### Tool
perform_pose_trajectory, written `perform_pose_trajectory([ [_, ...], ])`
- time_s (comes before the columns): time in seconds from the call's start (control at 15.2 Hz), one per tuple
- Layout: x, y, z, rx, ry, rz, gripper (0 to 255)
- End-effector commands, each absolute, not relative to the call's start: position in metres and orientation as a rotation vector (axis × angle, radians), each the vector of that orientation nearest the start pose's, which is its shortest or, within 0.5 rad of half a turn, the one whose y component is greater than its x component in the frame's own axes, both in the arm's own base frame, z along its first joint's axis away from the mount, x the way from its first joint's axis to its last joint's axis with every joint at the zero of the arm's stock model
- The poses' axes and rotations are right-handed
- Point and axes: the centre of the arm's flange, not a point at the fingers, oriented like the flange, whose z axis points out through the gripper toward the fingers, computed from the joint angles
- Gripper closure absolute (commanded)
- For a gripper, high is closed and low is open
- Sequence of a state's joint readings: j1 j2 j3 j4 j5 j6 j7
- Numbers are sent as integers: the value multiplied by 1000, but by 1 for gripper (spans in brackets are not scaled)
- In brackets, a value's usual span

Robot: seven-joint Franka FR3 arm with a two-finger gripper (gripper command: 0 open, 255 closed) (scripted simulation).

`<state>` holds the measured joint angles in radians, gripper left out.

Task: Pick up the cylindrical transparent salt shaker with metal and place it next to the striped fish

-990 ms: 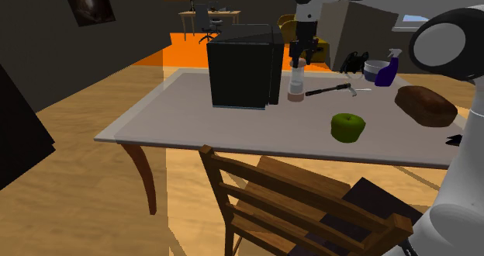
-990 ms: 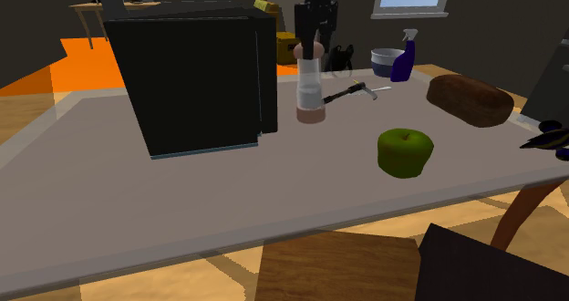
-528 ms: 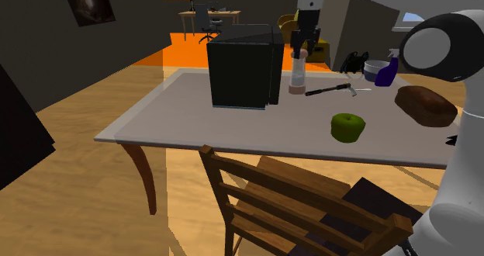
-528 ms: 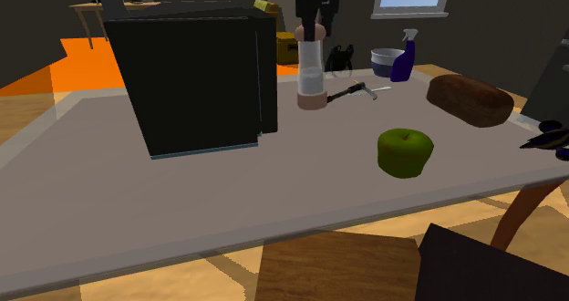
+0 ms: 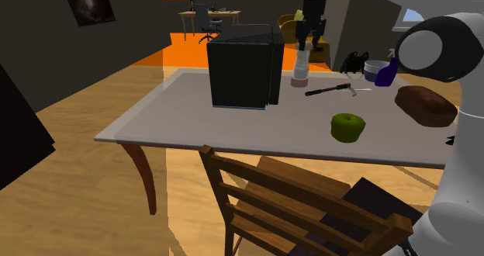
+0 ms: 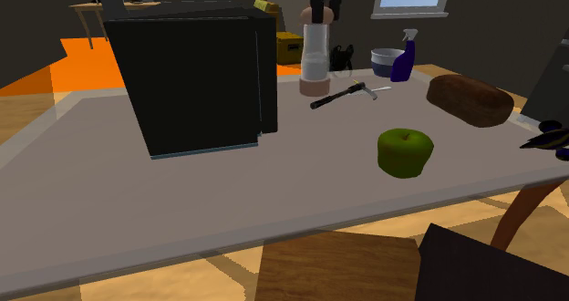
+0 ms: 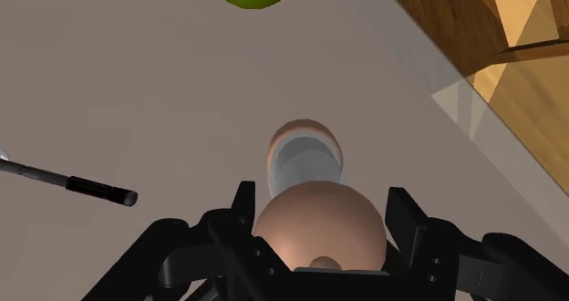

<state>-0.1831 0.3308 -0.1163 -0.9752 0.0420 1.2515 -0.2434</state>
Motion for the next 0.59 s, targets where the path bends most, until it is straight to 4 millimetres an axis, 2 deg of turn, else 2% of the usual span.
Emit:
perform_pose_trajectory([
  [0.0,568,-168,680,-3124,60,77,255],
  [0.53,472,-212,693,-3124,60,77,255],
])
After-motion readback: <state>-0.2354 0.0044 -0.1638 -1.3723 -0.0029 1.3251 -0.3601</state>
